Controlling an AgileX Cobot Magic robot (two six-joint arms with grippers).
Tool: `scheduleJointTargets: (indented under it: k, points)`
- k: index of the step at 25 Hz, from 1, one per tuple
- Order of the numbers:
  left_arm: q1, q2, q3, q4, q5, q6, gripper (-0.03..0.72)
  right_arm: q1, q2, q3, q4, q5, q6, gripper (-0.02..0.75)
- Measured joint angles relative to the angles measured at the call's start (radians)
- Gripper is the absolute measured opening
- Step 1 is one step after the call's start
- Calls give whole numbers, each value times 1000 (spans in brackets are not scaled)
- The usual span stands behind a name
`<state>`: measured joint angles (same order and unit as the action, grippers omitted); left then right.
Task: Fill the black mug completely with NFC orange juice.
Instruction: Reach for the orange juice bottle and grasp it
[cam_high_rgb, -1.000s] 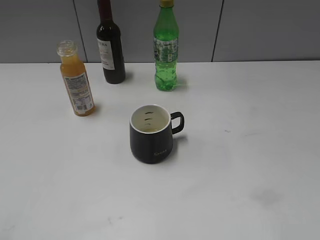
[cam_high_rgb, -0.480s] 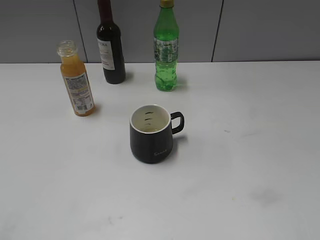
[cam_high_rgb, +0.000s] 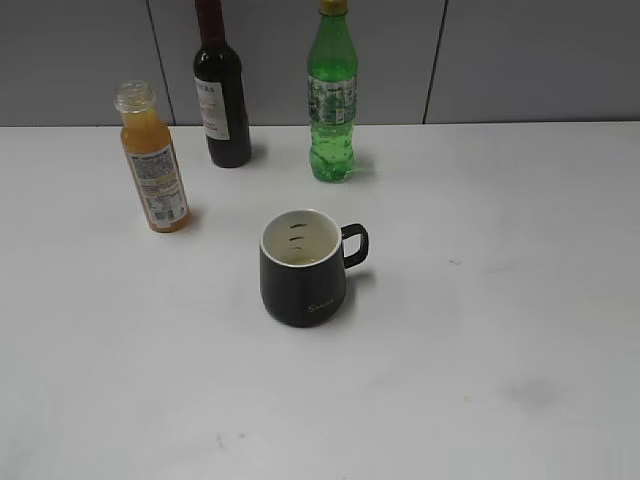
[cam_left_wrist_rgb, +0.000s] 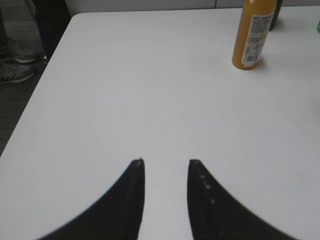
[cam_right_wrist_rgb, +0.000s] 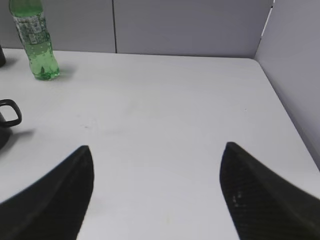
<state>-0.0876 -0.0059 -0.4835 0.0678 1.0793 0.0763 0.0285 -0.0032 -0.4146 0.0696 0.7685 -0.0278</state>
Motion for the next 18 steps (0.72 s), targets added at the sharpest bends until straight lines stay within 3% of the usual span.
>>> scheduleJointTargets:
  k: [7,18]
  points:
    - [0,0,0,0,0,0,236,0,0,5,2,161,0,594]
    - [0,0,0,0,0,0,236,0,0,7,4,171,0,593]
